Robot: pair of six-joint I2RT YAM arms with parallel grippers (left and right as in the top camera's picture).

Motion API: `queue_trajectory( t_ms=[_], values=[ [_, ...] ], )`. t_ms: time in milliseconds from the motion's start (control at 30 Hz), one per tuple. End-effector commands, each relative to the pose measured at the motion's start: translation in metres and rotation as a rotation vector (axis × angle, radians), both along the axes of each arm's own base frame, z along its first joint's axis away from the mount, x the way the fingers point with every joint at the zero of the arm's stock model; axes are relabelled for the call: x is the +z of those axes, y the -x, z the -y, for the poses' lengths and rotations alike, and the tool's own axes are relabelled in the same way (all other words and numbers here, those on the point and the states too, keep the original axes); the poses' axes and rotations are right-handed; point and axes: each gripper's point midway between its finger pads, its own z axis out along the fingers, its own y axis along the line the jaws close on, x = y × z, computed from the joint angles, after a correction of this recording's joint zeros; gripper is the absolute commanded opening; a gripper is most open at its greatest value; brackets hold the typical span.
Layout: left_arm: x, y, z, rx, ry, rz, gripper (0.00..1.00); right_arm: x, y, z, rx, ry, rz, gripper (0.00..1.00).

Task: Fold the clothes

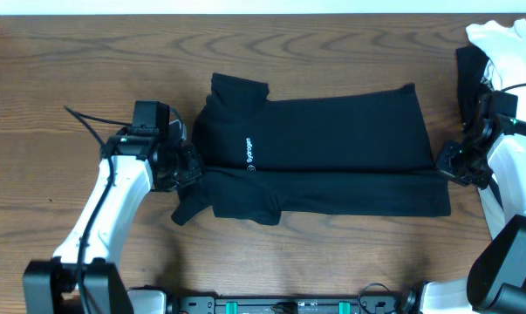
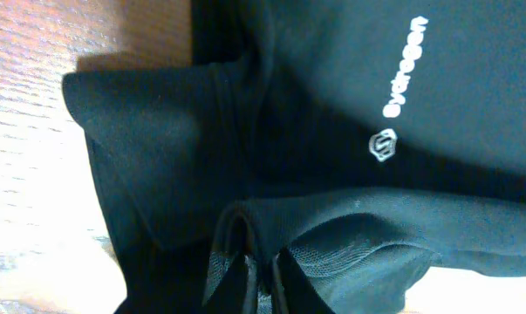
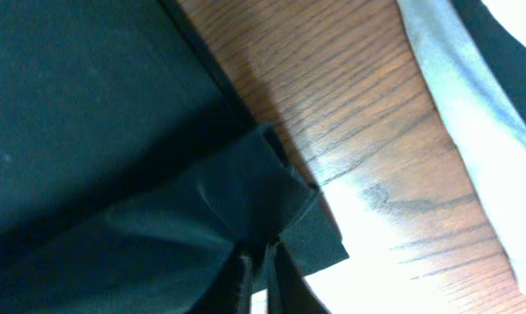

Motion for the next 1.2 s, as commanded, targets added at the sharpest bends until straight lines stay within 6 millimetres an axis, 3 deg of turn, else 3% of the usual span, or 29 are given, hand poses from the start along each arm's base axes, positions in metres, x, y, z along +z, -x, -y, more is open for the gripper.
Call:
queue_trajectory(
  t_ms=[0, 100, 533, 700, 900, 1033, 1167],
  values=[
    [-0.010, -0.002, -0.003, 0.005, -0.015, -0.031, 0.14, -0.002, 0.000, 0.001, -0.004, 0.018, -0.010, 0.18],
    [-0.012, -0.005, -0.003, 0.004, -0.014, -0.025, 0.25, -0.002, 0.001, 0.001, -0.004, 0.018, -0.010, 0.27],
    [-0.002, -0.021, -0.003, -0.047, -0.022, 0.077, 0.36, -0.006, 0.006, -0.001, -0.003, 0.012, -0.028, 0.19],
    [0.008, 0.001, -0.004, -0.046, -0.028, 0.032, 0.37, -0.007, 0.010, -0.005, -0.001, -0.009, -0.042, 0.18],
    [0.017, 0.044, -0.032, -0.022, -0.181, -0.072, 0.38, -0.011, 0.017, -0.013, 0.010, -0.033, -0.069, 0.18],
    [0.017, 0.052, -0.041, -0.017, -0.232, -0.092, 0.41, -0.019, 0.021, -0.018, 0.022, -0.038, -0.078, 0.18],
    [0.017, 0.053, -0.031, -0.024, -0.171, -0.098, 0.47, -0.030, 0.027, -0.021, 0.026, -0.045, -0.090, 0.18]
  ],
)
